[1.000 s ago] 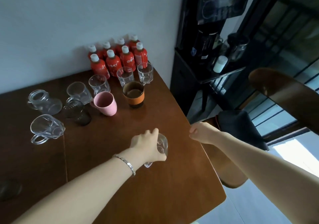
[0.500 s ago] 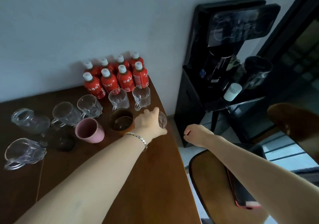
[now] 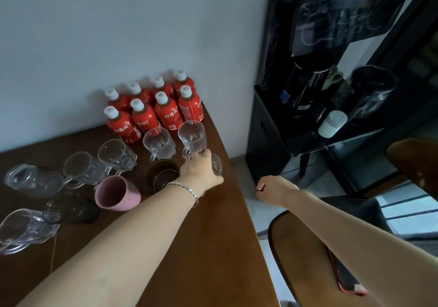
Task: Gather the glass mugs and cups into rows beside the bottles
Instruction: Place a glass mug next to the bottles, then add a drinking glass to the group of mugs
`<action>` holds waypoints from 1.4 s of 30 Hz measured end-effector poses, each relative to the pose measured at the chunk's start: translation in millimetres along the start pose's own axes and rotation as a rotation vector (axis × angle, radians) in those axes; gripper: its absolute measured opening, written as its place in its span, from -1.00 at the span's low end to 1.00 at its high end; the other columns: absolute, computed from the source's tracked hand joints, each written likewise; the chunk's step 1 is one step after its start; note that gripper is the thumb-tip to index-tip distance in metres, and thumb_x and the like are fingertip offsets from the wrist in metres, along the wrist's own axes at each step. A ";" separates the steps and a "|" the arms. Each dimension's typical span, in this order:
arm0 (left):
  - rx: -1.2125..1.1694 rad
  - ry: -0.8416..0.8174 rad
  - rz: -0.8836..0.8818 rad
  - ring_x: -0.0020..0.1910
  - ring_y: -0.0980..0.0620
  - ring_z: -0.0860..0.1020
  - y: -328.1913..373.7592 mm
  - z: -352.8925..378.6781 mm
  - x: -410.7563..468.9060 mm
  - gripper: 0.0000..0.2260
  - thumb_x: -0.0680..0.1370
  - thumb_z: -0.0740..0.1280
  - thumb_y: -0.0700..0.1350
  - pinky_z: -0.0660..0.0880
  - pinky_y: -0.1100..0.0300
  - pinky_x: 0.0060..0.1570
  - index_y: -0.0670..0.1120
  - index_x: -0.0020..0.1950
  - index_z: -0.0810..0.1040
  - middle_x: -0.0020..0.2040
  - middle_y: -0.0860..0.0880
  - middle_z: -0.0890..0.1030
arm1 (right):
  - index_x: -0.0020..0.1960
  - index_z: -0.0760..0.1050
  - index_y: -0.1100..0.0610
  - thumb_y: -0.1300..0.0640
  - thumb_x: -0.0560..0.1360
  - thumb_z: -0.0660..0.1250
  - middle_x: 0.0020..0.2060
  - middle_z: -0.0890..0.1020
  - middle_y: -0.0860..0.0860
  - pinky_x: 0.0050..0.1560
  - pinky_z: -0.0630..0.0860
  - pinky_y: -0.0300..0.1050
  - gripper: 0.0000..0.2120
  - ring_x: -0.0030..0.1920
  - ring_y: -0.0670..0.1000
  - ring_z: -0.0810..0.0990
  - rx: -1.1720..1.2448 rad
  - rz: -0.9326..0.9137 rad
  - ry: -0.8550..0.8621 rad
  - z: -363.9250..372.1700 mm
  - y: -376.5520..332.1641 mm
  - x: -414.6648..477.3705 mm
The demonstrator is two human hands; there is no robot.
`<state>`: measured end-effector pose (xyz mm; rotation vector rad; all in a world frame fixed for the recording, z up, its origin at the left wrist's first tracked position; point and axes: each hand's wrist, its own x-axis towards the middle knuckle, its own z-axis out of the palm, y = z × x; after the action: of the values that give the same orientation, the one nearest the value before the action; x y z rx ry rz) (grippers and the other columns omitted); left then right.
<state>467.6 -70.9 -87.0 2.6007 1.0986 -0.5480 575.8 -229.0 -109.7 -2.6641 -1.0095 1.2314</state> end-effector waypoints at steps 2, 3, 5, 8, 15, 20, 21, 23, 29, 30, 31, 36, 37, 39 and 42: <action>0.008 0.006 0.001 0.24 -0.20 0.48 0.7 -0.7 -5.3 -0.33 0.45 0.38 0.09 0.53 -0.01 0.06 -0.06 0.47 0.19 0.36 -0.18 0.37 | 0.32 0.44 0.07 0.05 0.58 0.18 0.20 0.57 0.05 0.12 0.53 -0.06 -0.67 0.10 0.07 0.58 -0.010 0.006 0.002 -0.7 0.2 -6.3; 0.022 0.013 0.004 0.25 -0.21 0.47 1.2 -2.0 -9.3 -0.37 0.48 0.36 0.07 0.52 -0.02 0.07 -0.07 0.46 0.20 0.37 -0.19 0.35 | 0.32 0.44 0.06 0.05 0.58 0.17 0.22 0.56 0.04 0.13 0.52 -0.06 -0.67 0.14 0.07 0.57 -0.016 0.007 0.008 -1.2 -0.1 -10.5; 0.047 0.024 0.004 0.30 -0.23 0.42 2.5 -5.6 -20.2 -0.41 0.51 0.33 0.05 0.48 -0.03 0.14 -0.08 0.47 0.21 0.41 -0.19 0.30 | 0.33 0.43 0.07 0.06 0.59 0.17 0.23 0.55 0.05 0.07 0.50 -0.10 -0.67 0.14 0.08 0.57 -0.027 0.006 0.016 -2.1 -2.1 -20.6; 0.062 0.058 0.028 0.37 -0.21 0.34 0.4 -13.5 -46.2 -0.44 0.54 0.30 0.02 0.43 -0.03 0.23 -0.08 0.49 0.19 0.47 -0.17 0.23 | 0.35 0.41 0.09 0.06 0.60 0.17 0.25 0.54 0.06 0.01 0.47 -0.12 -0.66 0.16 0.09 0.57 -0.053 -0.017 0.036 -2.4 -9.2 -36.0; -0.078 -0.175 0.113 0.19 -0.13 0.53 -55.5 3.9 -130.4 -0.68 0.57 0.19 0.01 0.46 0.05 0.17 -0.10 0.26 0.46 0.23 -0.06 0.54 | 0.33 0.43 0.10 0.03 0.59 0.19 0.28 0.51 0.04 0.18 0.51 -0.06 -0.66 0.23 0.07 0.52 -0.160 -0.120 0.054 9.6 -52.2 -69.9; -0.133 -0.256 -0.058 0.18 -0.09 0.53 -137.5 38.1 -198.2 -0.71 0.57 0.20 0.00 0.46 0.08 0.15 -0.08 0.22 0.51 0.22 -0.05 0.55 | 0.31 0.44 0.04 0.00 0.56 0.21 0.29 0.50 0.02 0.24 0.49 -0.03 -0.65 0.27 0.07 0.50 -0.237 -0.215 0.025 49.8 -114.9 -97.8; -0.154 -0.247 -0.090 0.19 -0.08 0.53 -155.1 41.7 -211.6 -0.71 0.57 0.20 0.00 0.45 0.10 0.13 -0.07 0.23 0.50 0.22 -0.04 0.55 | 0.30 0.45 0.02 -0.01 0.56 0.21 0.28 0.50 0.02 0.24 0.49 -0.03 -0.66 0.27 0.08 0.50 -0.258 -0.236 0.020 59.9 -130.5 -103.3; -0.196 -0.222 -0.145 0.17 -0.07 0.54 -191.2 46.2 -236.6 -0.71 0.57 0.19 0.00 0.43 0.13 0.05 -0.05 0.23 0.50 0.22 -0.03 0.55 | 0.28 0.45 0.01 -0.01 0.55 0.21 0.27 0.50 0.02 0.22 0.49 -0.03 -0.67 0.26 0.08 0.50 -0.298 -0.281 0.002 81.7 -162.6 -114.9; -0.177 -0.079 -0.287 0.17 -0.05 0.55 -318.1 45.3 -301.2 -0.72 0.60 0.16 0.00 0.44 0.13 0.07 -0.03 0.26 0.48 0.21 -0.01 0.56 | 0.27 0.46 0.04 0.00 0.56 0.22 0.23 0.53 -0.01 0.19 0.50 -0.05 -0.69 0.23 0.06 0.52 -0.408 -0.430 -0.033 152.6 -272.3 -147.2; -0.169 -0.053 -0.309 0.17 -0.05 0.56 -342.3 44.2 -310.1 -0.72 0.60 0.16 0.00 0.44 0.12 0.08 -0.04 0.25 0.49 0.21 -0.01 0.58 | 0.28 0.46 0.03 0.00 0.56 0.21 0.24 0.53 -0.01 0.19 0.50 -0.04 -0.69 0.23 0.06 0.52 -0.421 -0.448 -0.035 164.2 -292.2 -151.6; -0.163 -0.030 -0.332 0.17 -0.06 0.56 -366.8 42.6 -318.4 -0.72 0.60 0.16 0.00 0.45 0.11 0.10 -0.05 0.24 0.49 0.19 -0.03 0.59 | 0.28 0.46 0.04 0.00 0.56 0.21 0.24 0.53 0.00 0.19 0.50 -0.04 -0.68 0.23 0.06 0.52 -0.429 -0.464 -0.034 175.4 -312.4 -155.4; -0.149 -0.008 -0.396 0.17 -0.08 0.56 -484.2 34.3 -344.8 -0.72 0.61 0.15 -0.01 0.47 0.08 0.13 -0.06 0.25 0.48 0.19 -0.06 0.59 | 0.31 0.44 0.06 0.00 0.56 0.22 0.27 0.51 0.01 0.24 0.46 -0.03 -0.66 0.28 0.06 0.49 -0.455 -0.485 -0.039 228.6 -415.7 -168.6; -0.145 -0.008 -0.398 0.17 -0.09 0.56 -504.3 34.7 -346.7 -0.72 0.61 0.15 -0.01 0.47 0.07 0.14 -0.06 0.24 0.48 0.18 -0.05 0.59 | 0.32 0.44 0.06 -0.01 0.55 0.22 0.28 0.51 0.01 0.25 0.45 -0.03 -0.64 0.29 0.06 0.48 -0.457 -0.486 -0.037 238.8 -436.2 -168.9; -0.148 -0.006 -0.400 0.13 -0.09 0.58 -537.7 37.7 -348.1 -0.74 0.61 0.14 -0.01 0.49 0.05 0.14 -0.05 0.20 0.50 0.13 -0.05 0.62 | 0.34 0.41 0.06 -0.03 0.53 0.25 0.30 0.50 0.02 0.25 0.45 -0.02 -0.59 0.30 0.08 0.48 -0.453 -0.492 -0.028 259.0 -476.0 -167.8; -0.158 -0.020 -0.380 0.09 -0.08 0.60 -567.7 43.1 -348.1 -0.75 0.61 0.14 -0.01 0.53 0.05 0.13 -0.07 0.18 0.51 0.09 -0.05 0.63 | 0.41 0.31 0.10 -0.09 0.47 0.33 0.30 0.45 0.07 0.22 0.47 0.01 -0.43 0.29 0.12 0.48 -0.430 -0.501 0.003 288.7 -529.5 -166.6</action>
<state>-179.9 78.8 -26.4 2.2577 1.5739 -0.5374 9.2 27.5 -42.1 -2.4147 -1.9761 0.9865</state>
